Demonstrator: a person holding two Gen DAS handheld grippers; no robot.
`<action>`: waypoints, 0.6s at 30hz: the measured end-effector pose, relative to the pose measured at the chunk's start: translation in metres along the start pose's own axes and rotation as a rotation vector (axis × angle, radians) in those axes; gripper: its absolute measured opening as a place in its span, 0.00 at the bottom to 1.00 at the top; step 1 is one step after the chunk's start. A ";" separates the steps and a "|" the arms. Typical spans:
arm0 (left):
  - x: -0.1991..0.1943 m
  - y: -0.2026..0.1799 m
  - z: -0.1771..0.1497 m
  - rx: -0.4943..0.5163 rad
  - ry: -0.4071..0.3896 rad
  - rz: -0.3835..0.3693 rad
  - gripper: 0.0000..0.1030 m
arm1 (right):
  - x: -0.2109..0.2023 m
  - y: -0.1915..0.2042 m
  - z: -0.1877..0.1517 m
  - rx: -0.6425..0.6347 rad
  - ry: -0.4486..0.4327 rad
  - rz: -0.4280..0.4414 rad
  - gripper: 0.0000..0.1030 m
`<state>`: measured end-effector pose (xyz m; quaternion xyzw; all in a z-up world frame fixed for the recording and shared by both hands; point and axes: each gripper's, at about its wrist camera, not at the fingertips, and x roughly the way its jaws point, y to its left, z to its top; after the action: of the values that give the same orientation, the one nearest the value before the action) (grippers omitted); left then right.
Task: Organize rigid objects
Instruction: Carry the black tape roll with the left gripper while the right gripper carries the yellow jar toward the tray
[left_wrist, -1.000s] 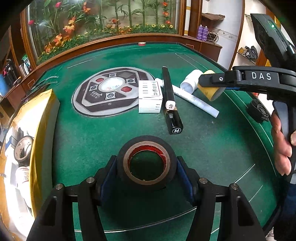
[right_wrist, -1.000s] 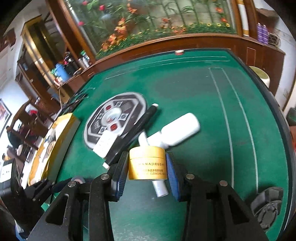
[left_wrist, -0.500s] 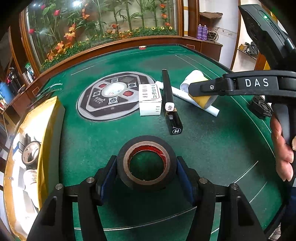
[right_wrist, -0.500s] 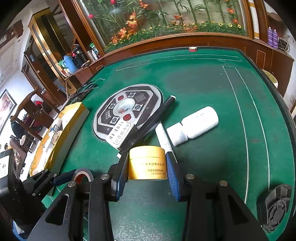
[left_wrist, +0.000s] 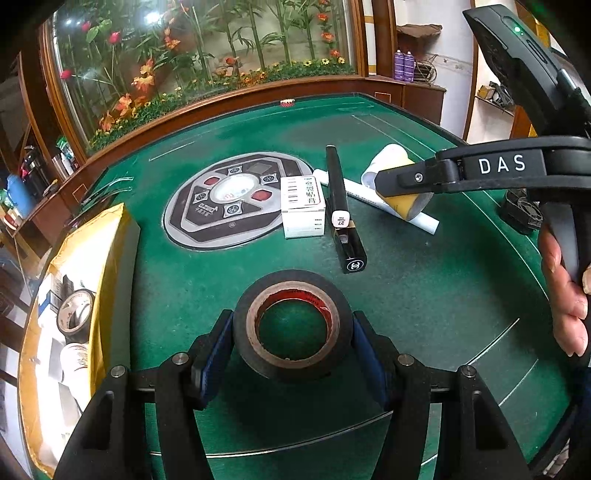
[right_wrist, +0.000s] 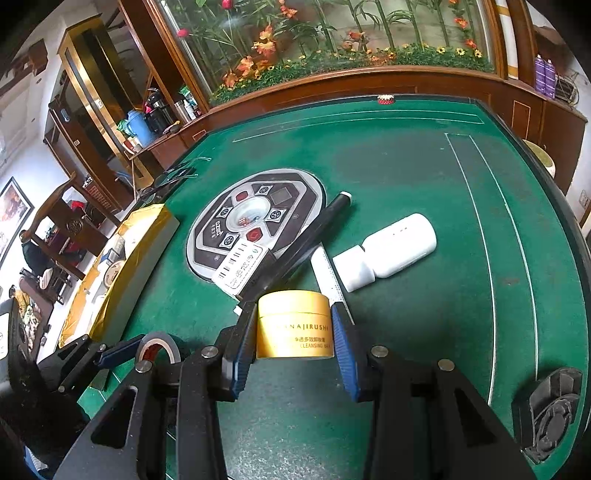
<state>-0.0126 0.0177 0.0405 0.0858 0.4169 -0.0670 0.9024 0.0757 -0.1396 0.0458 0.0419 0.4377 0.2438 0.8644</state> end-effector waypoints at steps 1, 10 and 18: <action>-0.001 0.000 0.000 0.002 -0.003 0.003 0.64 | 0.000 0.000 0.000 0.000 0.000 0.000 0.37; -0.007 -0.001 0.002 0.011 -0.022 0.024 0.64 | 0.000 0.001 0.000 -0.001 0.000 0.000 0.37; -0.012 -0.001 0.004 0.008 -0.038 0.030 0.64 | 0.000 0.001 0.000 -0.001 0.000 0.000 0.37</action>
<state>-0.0177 0.0168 0.0519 0.0947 0.3982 -0.0566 0.9106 0.0753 -0.1387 0.0455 0.0413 0.4374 0.2439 0.8646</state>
